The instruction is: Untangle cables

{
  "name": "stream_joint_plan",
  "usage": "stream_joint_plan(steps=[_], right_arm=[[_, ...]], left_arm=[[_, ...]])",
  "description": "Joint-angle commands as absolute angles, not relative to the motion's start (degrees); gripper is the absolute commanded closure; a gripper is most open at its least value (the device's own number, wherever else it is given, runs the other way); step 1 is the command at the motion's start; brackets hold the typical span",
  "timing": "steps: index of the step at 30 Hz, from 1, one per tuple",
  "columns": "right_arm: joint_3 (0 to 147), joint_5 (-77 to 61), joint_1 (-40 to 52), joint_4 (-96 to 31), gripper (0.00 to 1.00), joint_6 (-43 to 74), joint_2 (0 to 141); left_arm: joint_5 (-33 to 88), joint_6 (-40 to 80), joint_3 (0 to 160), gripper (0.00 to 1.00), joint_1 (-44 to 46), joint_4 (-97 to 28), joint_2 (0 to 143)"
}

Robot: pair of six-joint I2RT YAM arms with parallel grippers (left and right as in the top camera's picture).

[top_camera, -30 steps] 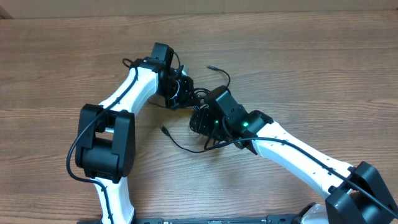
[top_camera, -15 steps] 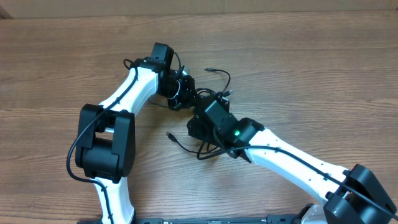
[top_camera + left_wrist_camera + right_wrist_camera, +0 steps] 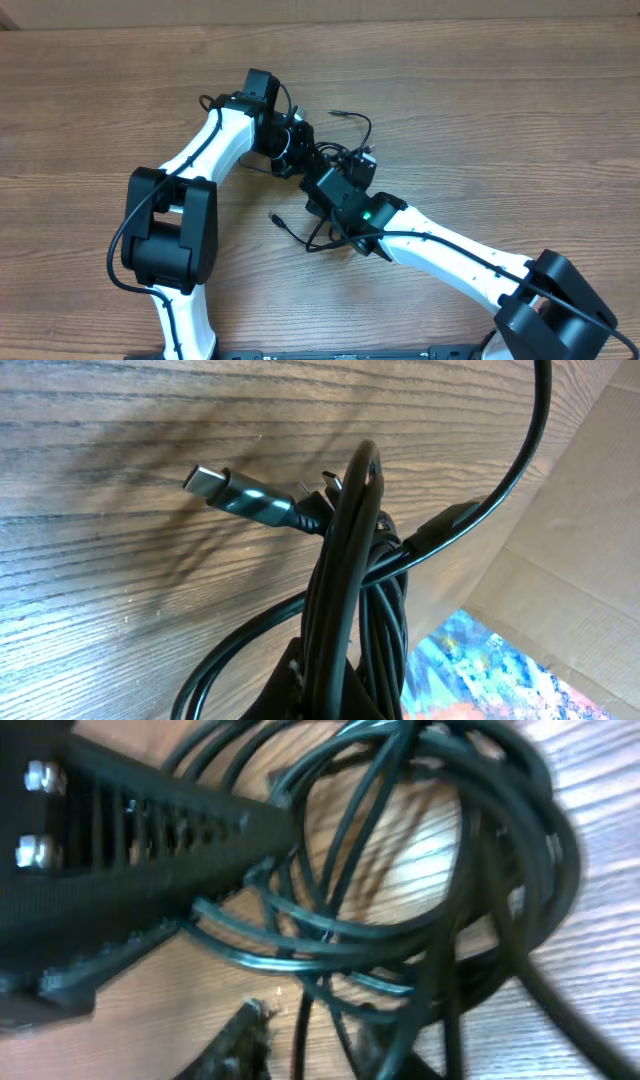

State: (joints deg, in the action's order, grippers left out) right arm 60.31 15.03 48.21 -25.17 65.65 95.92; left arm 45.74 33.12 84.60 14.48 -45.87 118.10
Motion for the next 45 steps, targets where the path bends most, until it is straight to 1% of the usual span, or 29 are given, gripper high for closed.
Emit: stream_joint_plan(steps=[1,2,3,7,11,13,15,16,18,21,23,33,35,40,45], right_arm=[[59.9,18.3,47.5,-24.9,0.88,66.5,96.1],[59.9,18.3,47.5,-24.7,0.94,66.5,96.1],[59.9,18.3,47.5,-24.5,0.96,66.5,96.1],[59.9,17.2,47.5,-23.2,0.96,66.0,96.1],[60.0,13.8,47.5,-22.6,0.96,61.8,95.1],[60.1,12.1,47.4,-22.6,0.96,58.7,93.6],[60.1,9.9,46.9,-22.6,0.96,56.0,91.4],[60.1,8.3,46.4,-22.5,0.96,55.0,90.1],[60.1,4.8,45.4,-22.5,0.96,55.0,88.0],[60.1,-3.5,43.1,-21.3,0.96,55.0,85.8],[60.1,-11.1,40.8,-19.7,0.96,55.0,85.1],[60.1,-43.8,29.6,-12.0,0.96,53.9,85.0],[60.1,-45.3,28.4,-12.4,0.96,52.2,85.0],[60.1,-45.8,25.4,-17.8,0.96,48.0,85.0],[60.1,-46.7,22.3,-20.3,0.96,45.8,85.0]], left_arm=[[48.1,33.9,86.1,0.96,14.3,-46.1,116.1],[48.1,33.9,86.1,0.96,14.3,-46.1,116.1],[48.1,33.9,86.1,0.96,14.3,-46.1,116.1],[48.1,33.9,86.1,0.96,14.3,-46.1,116.1],[46.5,33.9,86.1,0.96,14.2,-45.7,116.1],[42.6,33.9,86.1,0.96,14.2,-44.7,116.1],[36.0,33.5,86.1,0.96,14.2,-44.2,116.1],[32.3,32.0,86.1,0.96,14.2,-44.5,116.1],[29.8,27.2,86.1,0.96,14.2,-45.2,116.1],[33.0,14.7,86.1,0.96,14.2,-45.5,116.1],[35.2,9.7,86.1,0.96,14.2,-45.7,116.1],[36.1,3.3,86.0,0.96,14.2,-45.8,116.1],[37.3,2.1,86.0,0.96,14.3,-45.8,116.1],[46.1,-6.9,86.0,0.96,14.3,-46.4,116.1],[46.2,-11.5,86.1,0.96,14.3,-46.9,116.1]])
